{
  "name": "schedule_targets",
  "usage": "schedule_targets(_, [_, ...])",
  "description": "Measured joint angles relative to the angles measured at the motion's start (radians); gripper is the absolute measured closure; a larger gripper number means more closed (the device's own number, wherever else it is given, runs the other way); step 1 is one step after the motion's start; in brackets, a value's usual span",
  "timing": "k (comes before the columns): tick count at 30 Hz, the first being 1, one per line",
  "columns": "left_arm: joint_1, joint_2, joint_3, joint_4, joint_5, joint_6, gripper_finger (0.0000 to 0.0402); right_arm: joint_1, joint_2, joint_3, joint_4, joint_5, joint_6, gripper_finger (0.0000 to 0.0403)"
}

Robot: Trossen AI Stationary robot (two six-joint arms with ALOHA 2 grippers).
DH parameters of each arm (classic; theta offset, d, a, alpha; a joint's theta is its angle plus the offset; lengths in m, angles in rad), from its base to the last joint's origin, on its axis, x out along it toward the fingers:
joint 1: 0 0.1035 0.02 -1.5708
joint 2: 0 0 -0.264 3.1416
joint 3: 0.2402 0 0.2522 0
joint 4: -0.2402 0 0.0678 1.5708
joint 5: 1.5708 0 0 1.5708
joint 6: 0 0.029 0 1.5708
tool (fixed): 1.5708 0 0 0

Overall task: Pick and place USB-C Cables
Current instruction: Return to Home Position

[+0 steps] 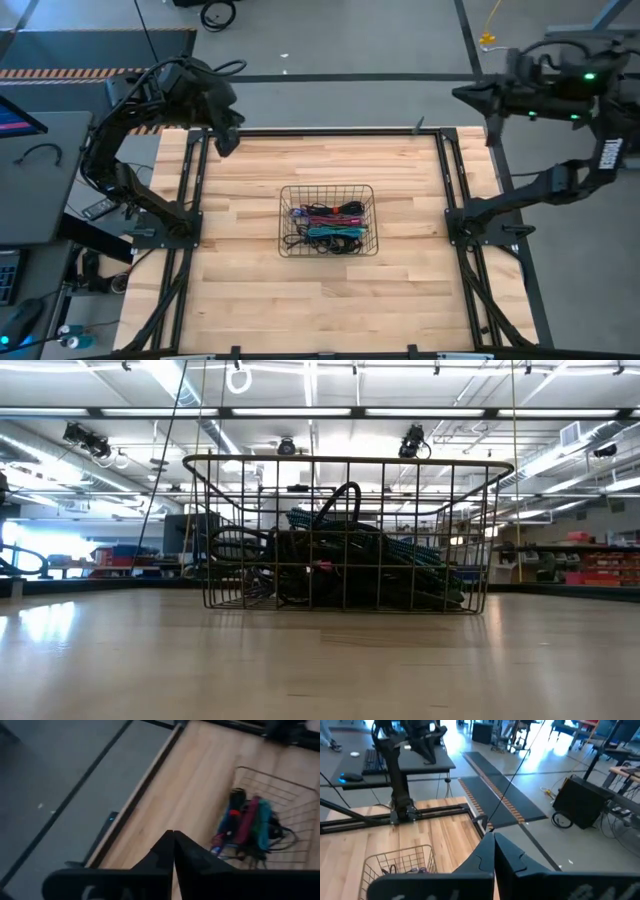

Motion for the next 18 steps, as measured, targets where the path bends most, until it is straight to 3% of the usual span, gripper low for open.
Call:
schedule_targets(7, [-0.074,-0.080,-0.001,-0.001,0.077,0.003,0.0398,0.000,-0.124,0.000,-0.060,-0.024,0.036,0.0403])
schedule_targets(12, [-0.217,-0.164,-0.001,-0.001,0.083,-0.092,0.0399,0.000,-0.199,-0.023,-0.059,-0.096,0.038,0.0403])
schedule_targets(15, [-0.332,-0.222,-0.049,0.000,0.049,-0.168,0.0400,0.000,-0.249,-0.073,-0.060,-0.114,0.050,0.0403])
schedule_targets(18, [-0.452,-0.291,-0.173,0.012,-0.068,-0.275,0.0400,-0.001,-0.317,-0.162,-0.056,-0.131,0.076,0.0403])
